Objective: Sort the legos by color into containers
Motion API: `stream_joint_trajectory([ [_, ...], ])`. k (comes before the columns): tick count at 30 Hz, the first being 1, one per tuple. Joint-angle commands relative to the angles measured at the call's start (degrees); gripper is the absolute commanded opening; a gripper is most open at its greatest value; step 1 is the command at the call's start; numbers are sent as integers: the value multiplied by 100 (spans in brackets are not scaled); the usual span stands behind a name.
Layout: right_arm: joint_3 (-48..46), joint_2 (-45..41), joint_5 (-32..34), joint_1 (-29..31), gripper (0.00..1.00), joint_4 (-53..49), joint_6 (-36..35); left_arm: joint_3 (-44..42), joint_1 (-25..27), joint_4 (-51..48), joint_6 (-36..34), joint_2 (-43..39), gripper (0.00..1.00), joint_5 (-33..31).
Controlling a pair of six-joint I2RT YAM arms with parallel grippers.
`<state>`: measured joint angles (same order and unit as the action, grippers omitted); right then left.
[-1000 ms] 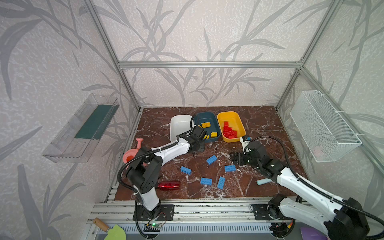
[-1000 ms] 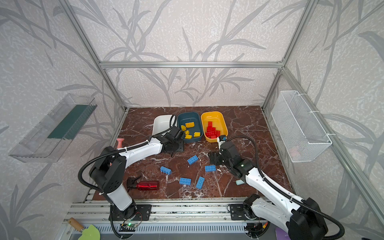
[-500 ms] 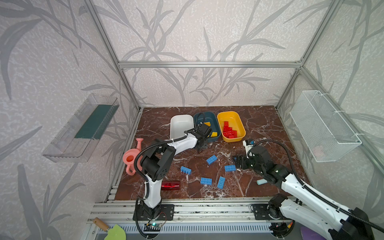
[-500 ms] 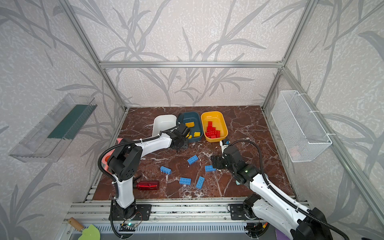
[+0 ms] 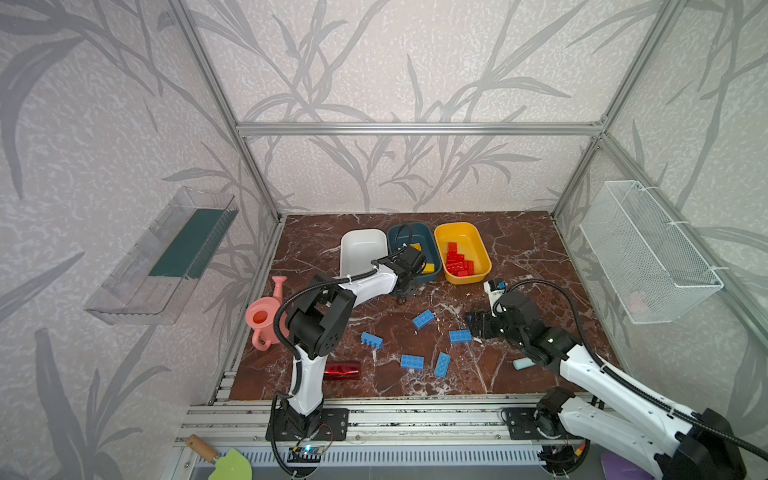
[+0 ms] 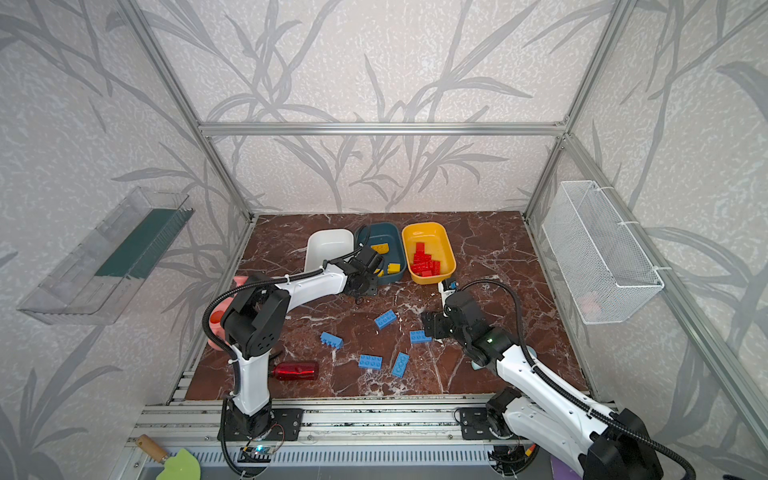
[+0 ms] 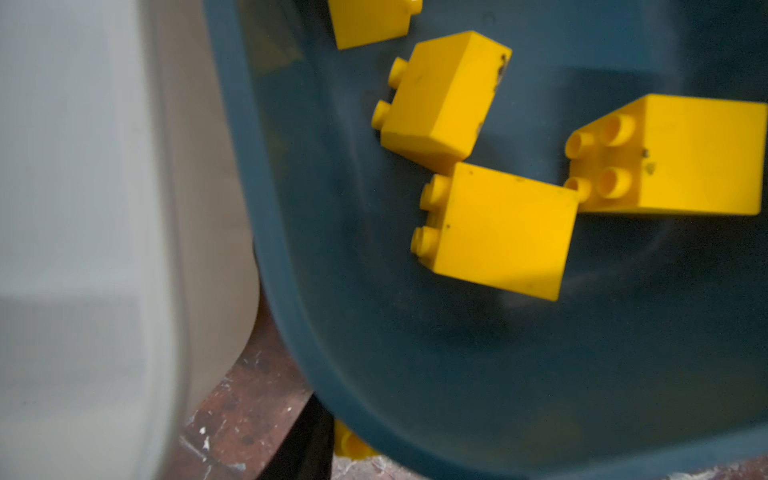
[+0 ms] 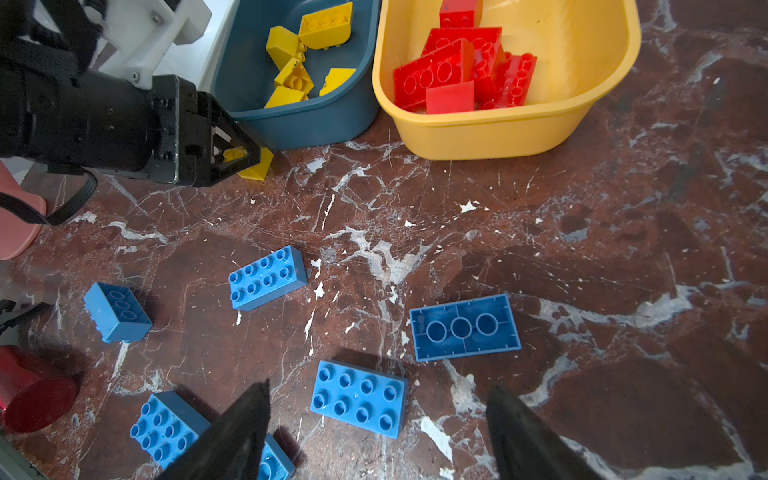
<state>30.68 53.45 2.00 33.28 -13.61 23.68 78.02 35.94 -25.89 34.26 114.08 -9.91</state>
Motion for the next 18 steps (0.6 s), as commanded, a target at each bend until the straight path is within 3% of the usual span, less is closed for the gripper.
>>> stream_joint_trajectory([
  [1, 52, -8, -7, -3, 82, 20, -82, -130, 22, -128, 81, -299, 38, 28],
  [12, -26, -71, -68, 3, 82, 51, -57, -104, 125, -344, -48, -1276, 38, 65],
  [18, 17, -114, -130, -2, 82, -42, -23, 906, 98, -802, -221, -842, 38, -168],
])
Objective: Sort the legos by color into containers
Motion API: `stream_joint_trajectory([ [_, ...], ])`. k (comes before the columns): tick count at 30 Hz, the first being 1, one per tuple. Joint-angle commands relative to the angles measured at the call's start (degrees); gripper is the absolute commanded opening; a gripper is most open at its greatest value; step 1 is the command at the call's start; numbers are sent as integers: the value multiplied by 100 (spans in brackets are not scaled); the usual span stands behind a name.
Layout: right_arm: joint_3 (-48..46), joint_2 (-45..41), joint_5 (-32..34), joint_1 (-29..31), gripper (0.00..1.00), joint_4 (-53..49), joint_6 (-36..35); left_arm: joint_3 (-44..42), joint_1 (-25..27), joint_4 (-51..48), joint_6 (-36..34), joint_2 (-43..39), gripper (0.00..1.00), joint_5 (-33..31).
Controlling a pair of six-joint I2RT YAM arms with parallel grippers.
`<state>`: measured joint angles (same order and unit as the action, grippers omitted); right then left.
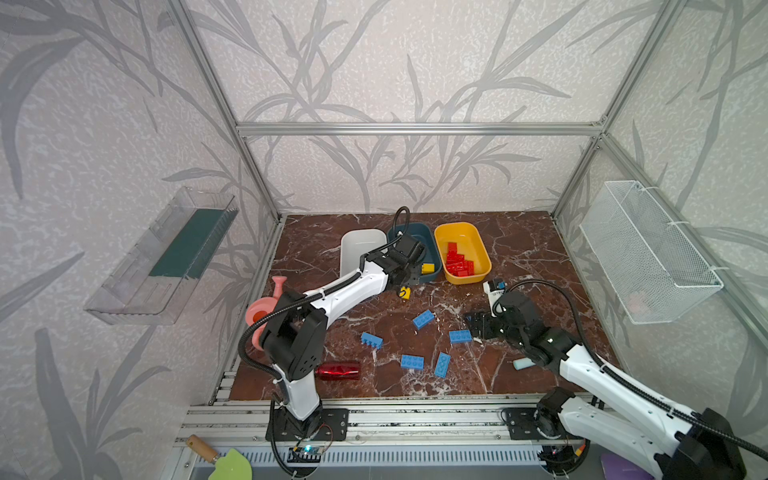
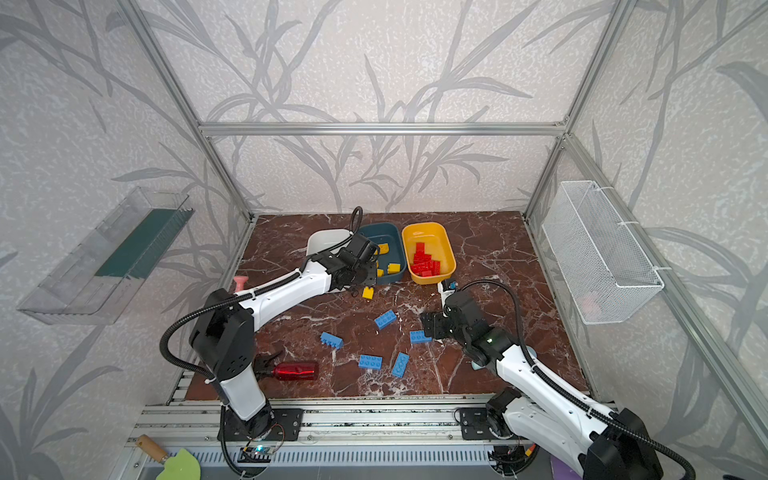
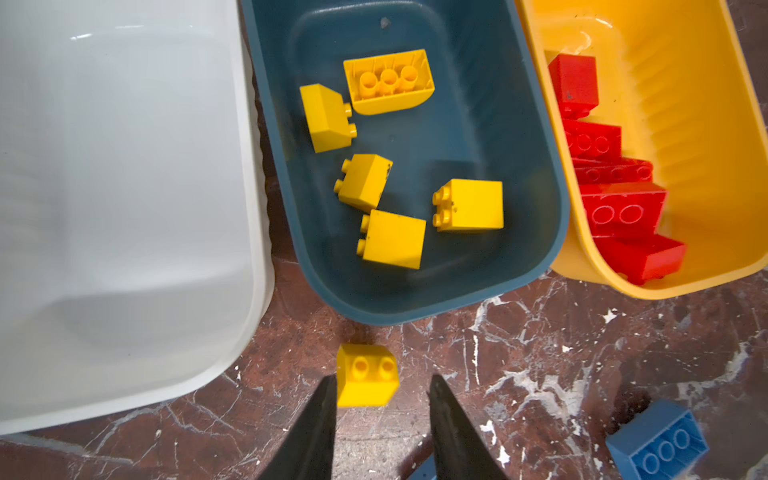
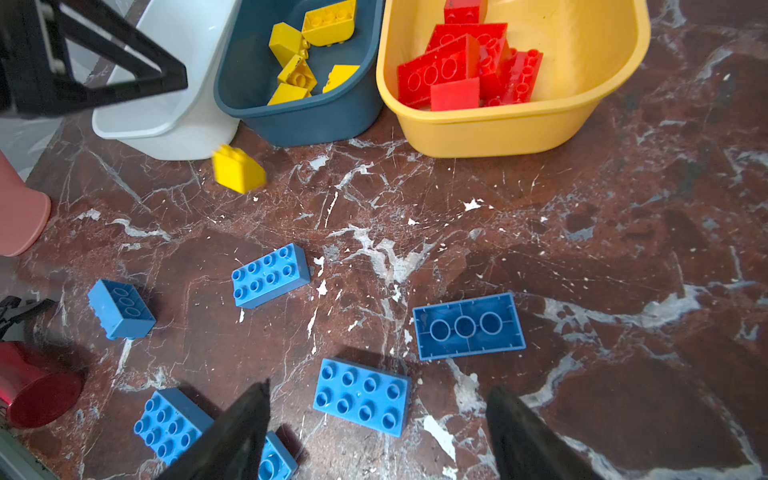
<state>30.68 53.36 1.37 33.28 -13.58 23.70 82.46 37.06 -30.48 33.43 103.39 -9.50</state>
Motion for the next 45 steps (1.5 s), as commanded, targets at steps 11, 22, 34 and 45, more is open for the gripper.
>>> stream_joint_trajectory([
  [11, 5, -432, 23, 2, 83, -451, -15, 1552, -69, -819, -281, 961, 43, -169],
  [22, 8, -82, -279, 17, 83, -251, -6, -1197, 5, -12, 444, -711, 72, -365],
  [34, 88, 6, -350, 49, 83, -299, 44, -1150, -38, 332, 147, 206, 73, -552],
  [45, 106, -82, -277, 65, 83, -443, -20, -727, -90, 499, -219, 825, 69, -677],
])
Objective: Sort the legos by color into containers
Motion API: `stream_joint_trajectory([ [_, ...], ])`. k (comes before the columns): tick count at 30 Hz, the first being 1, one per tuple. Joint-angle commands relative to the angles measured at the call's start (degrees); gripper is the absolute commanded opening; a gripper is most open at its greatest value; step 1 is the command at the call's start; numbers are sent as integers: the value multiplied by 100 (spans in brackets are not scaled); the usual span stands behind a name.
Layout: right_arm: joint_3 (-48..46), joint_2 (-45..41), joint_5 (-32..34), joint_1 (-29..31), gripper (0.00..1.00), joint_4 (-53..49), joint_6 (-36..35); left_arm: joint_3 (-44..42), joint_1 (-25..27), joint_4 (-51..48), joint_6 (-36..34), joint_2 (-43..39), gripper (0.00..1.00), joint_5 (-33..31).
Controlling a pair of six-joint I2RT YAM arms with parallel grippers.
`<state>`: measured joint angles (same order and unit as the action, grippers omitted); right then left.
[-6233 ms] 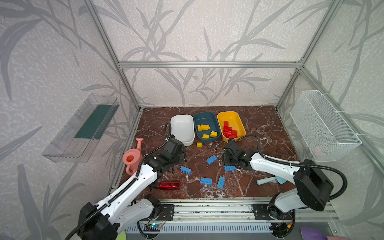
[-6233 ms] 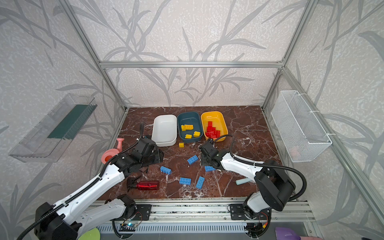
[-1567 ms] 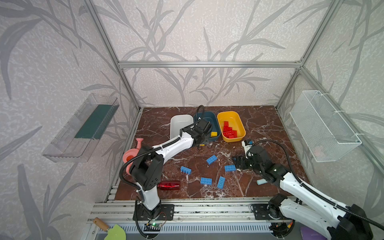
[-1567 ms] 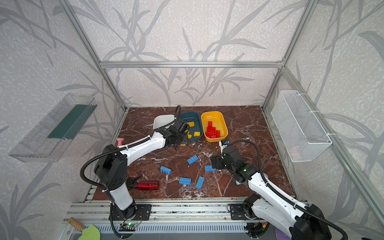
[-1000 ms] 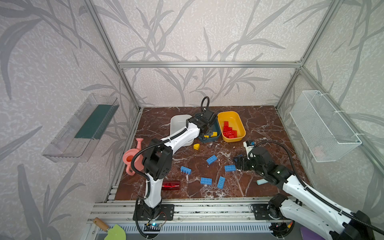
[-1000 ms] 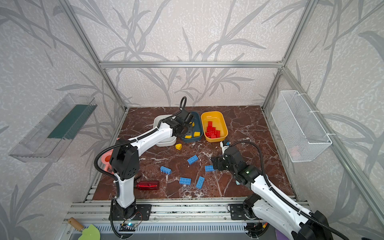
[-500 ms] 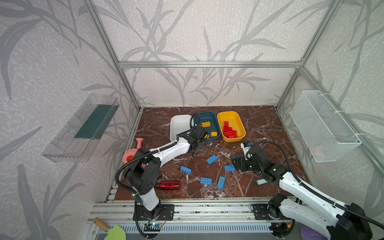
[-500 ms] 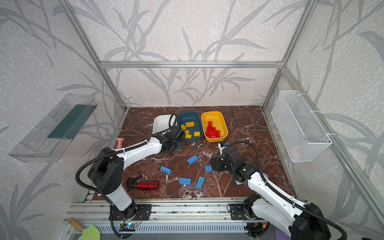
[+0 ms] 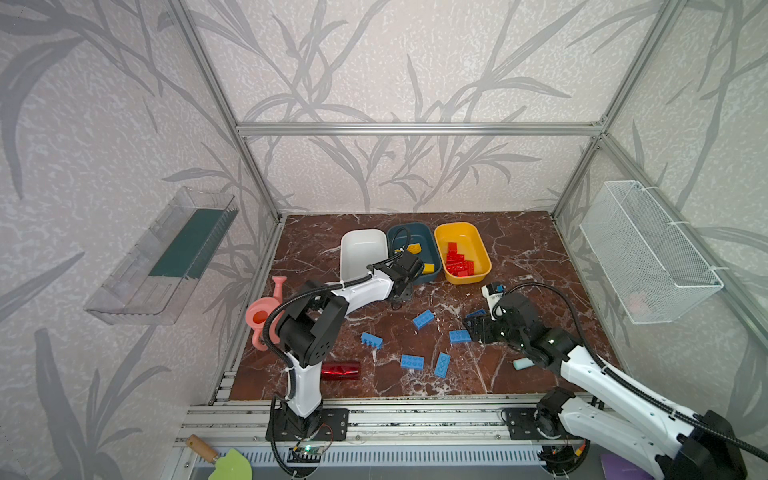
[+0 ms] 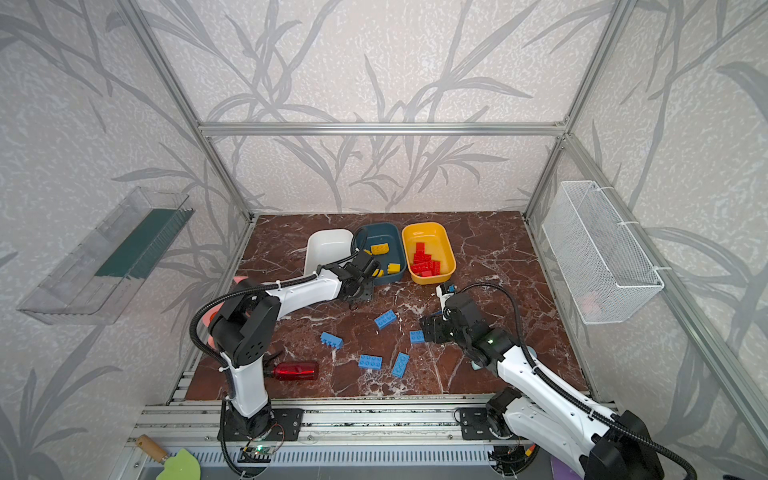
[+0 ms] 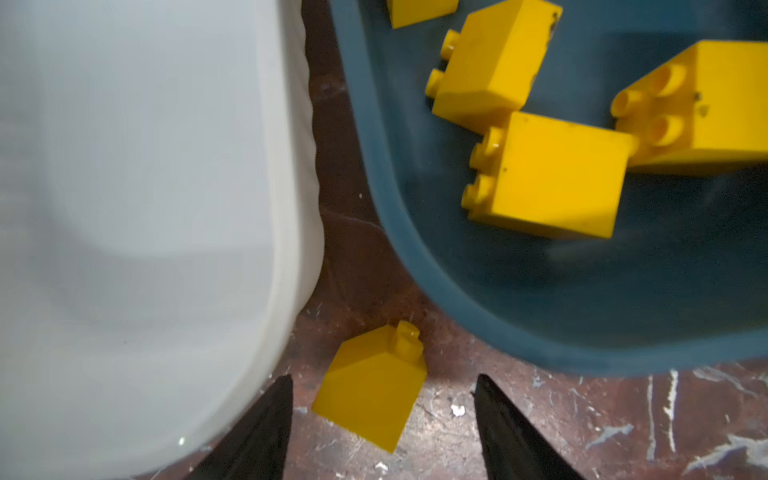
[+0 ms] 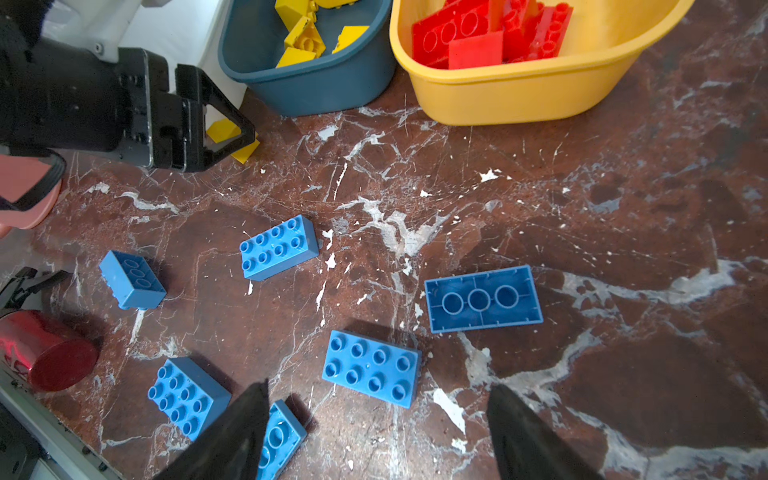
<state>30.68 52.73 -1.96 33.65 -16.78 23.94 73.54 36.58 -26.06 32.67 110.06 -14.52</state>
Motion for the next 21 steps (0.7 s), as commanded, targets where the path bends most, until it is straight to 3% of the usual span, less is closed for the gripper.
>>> stream_joint_trajectory([
  [1, 123, -4, 55, 18, 83, -126, -54, 203, -47, 58, -150, 216, 68, -172],
  [5, 184, -2, 55, 21, 83, -181, -83, 283, -48, 85, -158, 366, 62, -126],
  [11, 196, -26, 64, 27, 83, -202, -103, 241, -49, 137, -100, 380, 46, -61],
  [21, 214, -35, 29, 28, 83, -209, -92, -16, -2, 141, 47, -91, 35, 85],
])
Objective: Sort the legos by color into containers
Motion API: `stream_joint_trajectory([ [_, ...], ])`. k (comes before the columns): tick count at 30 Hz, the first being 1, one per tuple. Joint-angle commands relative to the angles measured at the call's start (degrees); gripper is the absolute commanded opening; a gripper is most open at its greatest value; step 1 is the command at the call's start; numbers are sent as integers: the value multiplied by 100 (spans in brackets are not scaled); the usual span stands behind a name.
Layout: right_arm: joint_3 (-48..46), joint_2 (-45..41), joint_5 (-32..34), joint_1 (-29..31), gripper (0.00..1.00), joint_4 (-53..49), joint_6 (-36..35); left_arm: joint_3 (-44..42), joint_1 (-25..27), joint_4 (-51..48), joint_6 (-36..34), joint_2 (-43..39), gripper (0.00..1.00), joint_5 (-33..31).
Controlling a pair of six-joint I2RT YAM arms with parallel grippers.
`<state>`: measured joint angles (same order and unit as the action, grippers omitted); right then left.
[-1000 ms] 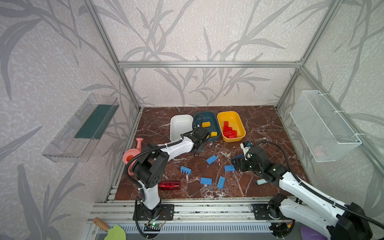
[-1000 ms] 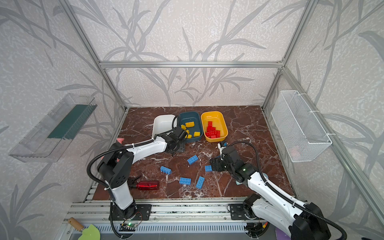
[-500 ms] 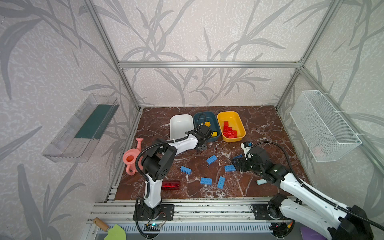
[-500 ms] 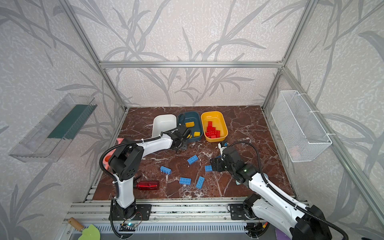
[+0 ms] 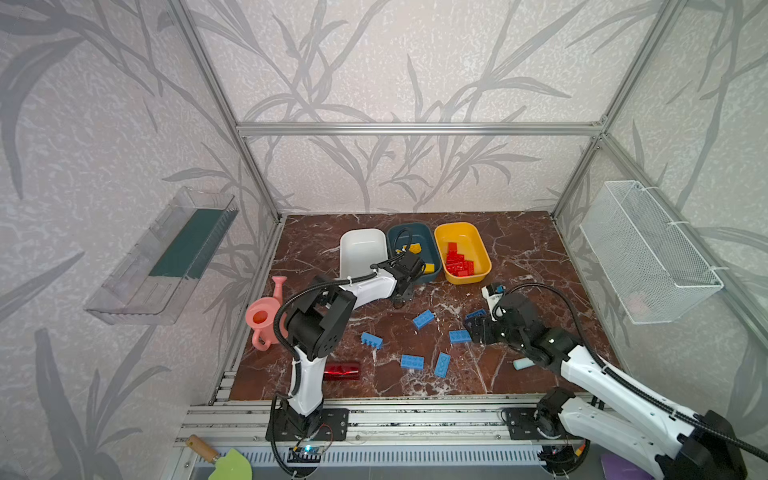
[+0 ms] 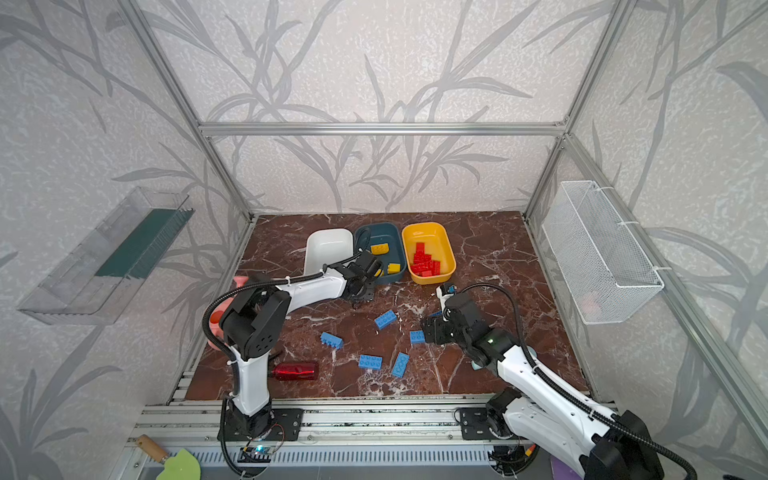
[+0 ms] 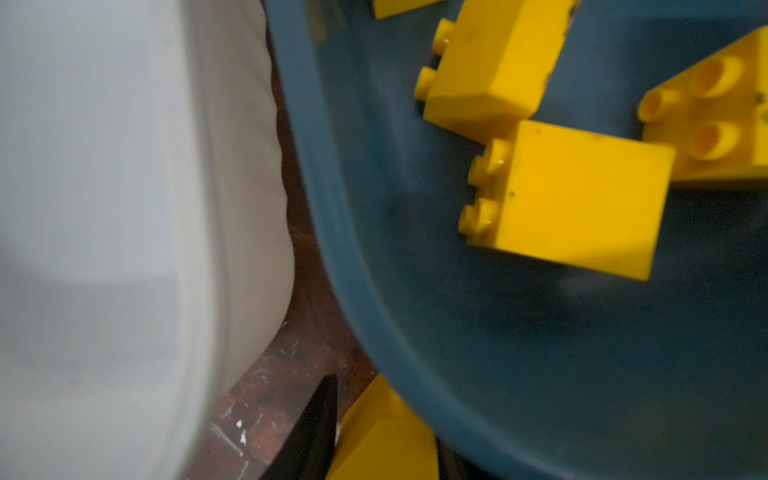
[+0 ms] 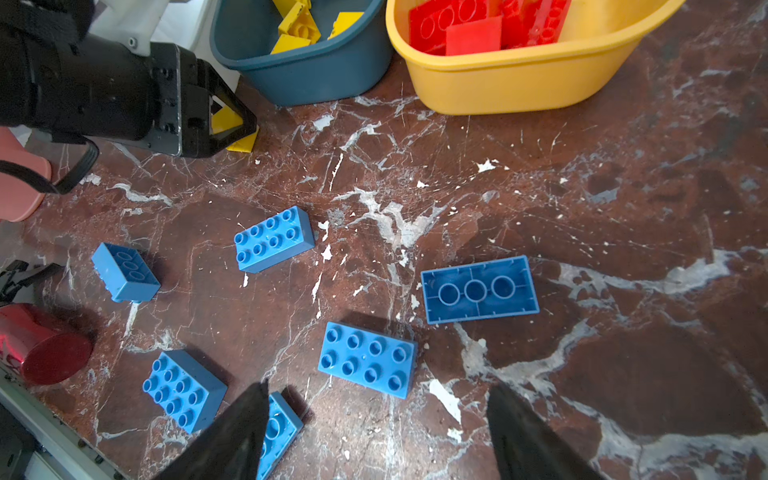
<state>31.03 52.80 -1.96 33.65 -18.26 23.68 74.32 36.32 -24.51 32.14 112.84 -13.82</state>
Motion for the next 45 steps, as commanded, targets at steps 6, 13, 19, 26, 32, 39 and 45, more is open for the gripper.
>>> stream_joint_trajectory([
  [6, 93, -107, 3, 20, 83, -21, -31, -54, 88, -268, 68, -1083, 35, 50],
  [13, 26, -46, -70, 30, 83, 64, 14, 1081, 72, -767, -273, -885, 35, 123],
  [19, 9, -110, -59, 45, 83, -75, 6, 2408, -65, -1121, -383, 106, 35, 278],
  [26, -66, -200, -62, 62, 83, -239, -37, 3817, -254, -1700, -463, 1268, 36, 341],
  [32, -7, -107, -263, 65, 86, -262, -241, 4288, -343, -1876, -472, 1513, 43, 399],
  [39, 324, 283, -360, 344, 99, -272, -577, 4108, -353, -1953, -430, 1042, 63, 299],
  [45, 848, 1167, -69, 1049, 99, -190, -815, 2617, -338, -1376, -145, -457, 71, 281],
])
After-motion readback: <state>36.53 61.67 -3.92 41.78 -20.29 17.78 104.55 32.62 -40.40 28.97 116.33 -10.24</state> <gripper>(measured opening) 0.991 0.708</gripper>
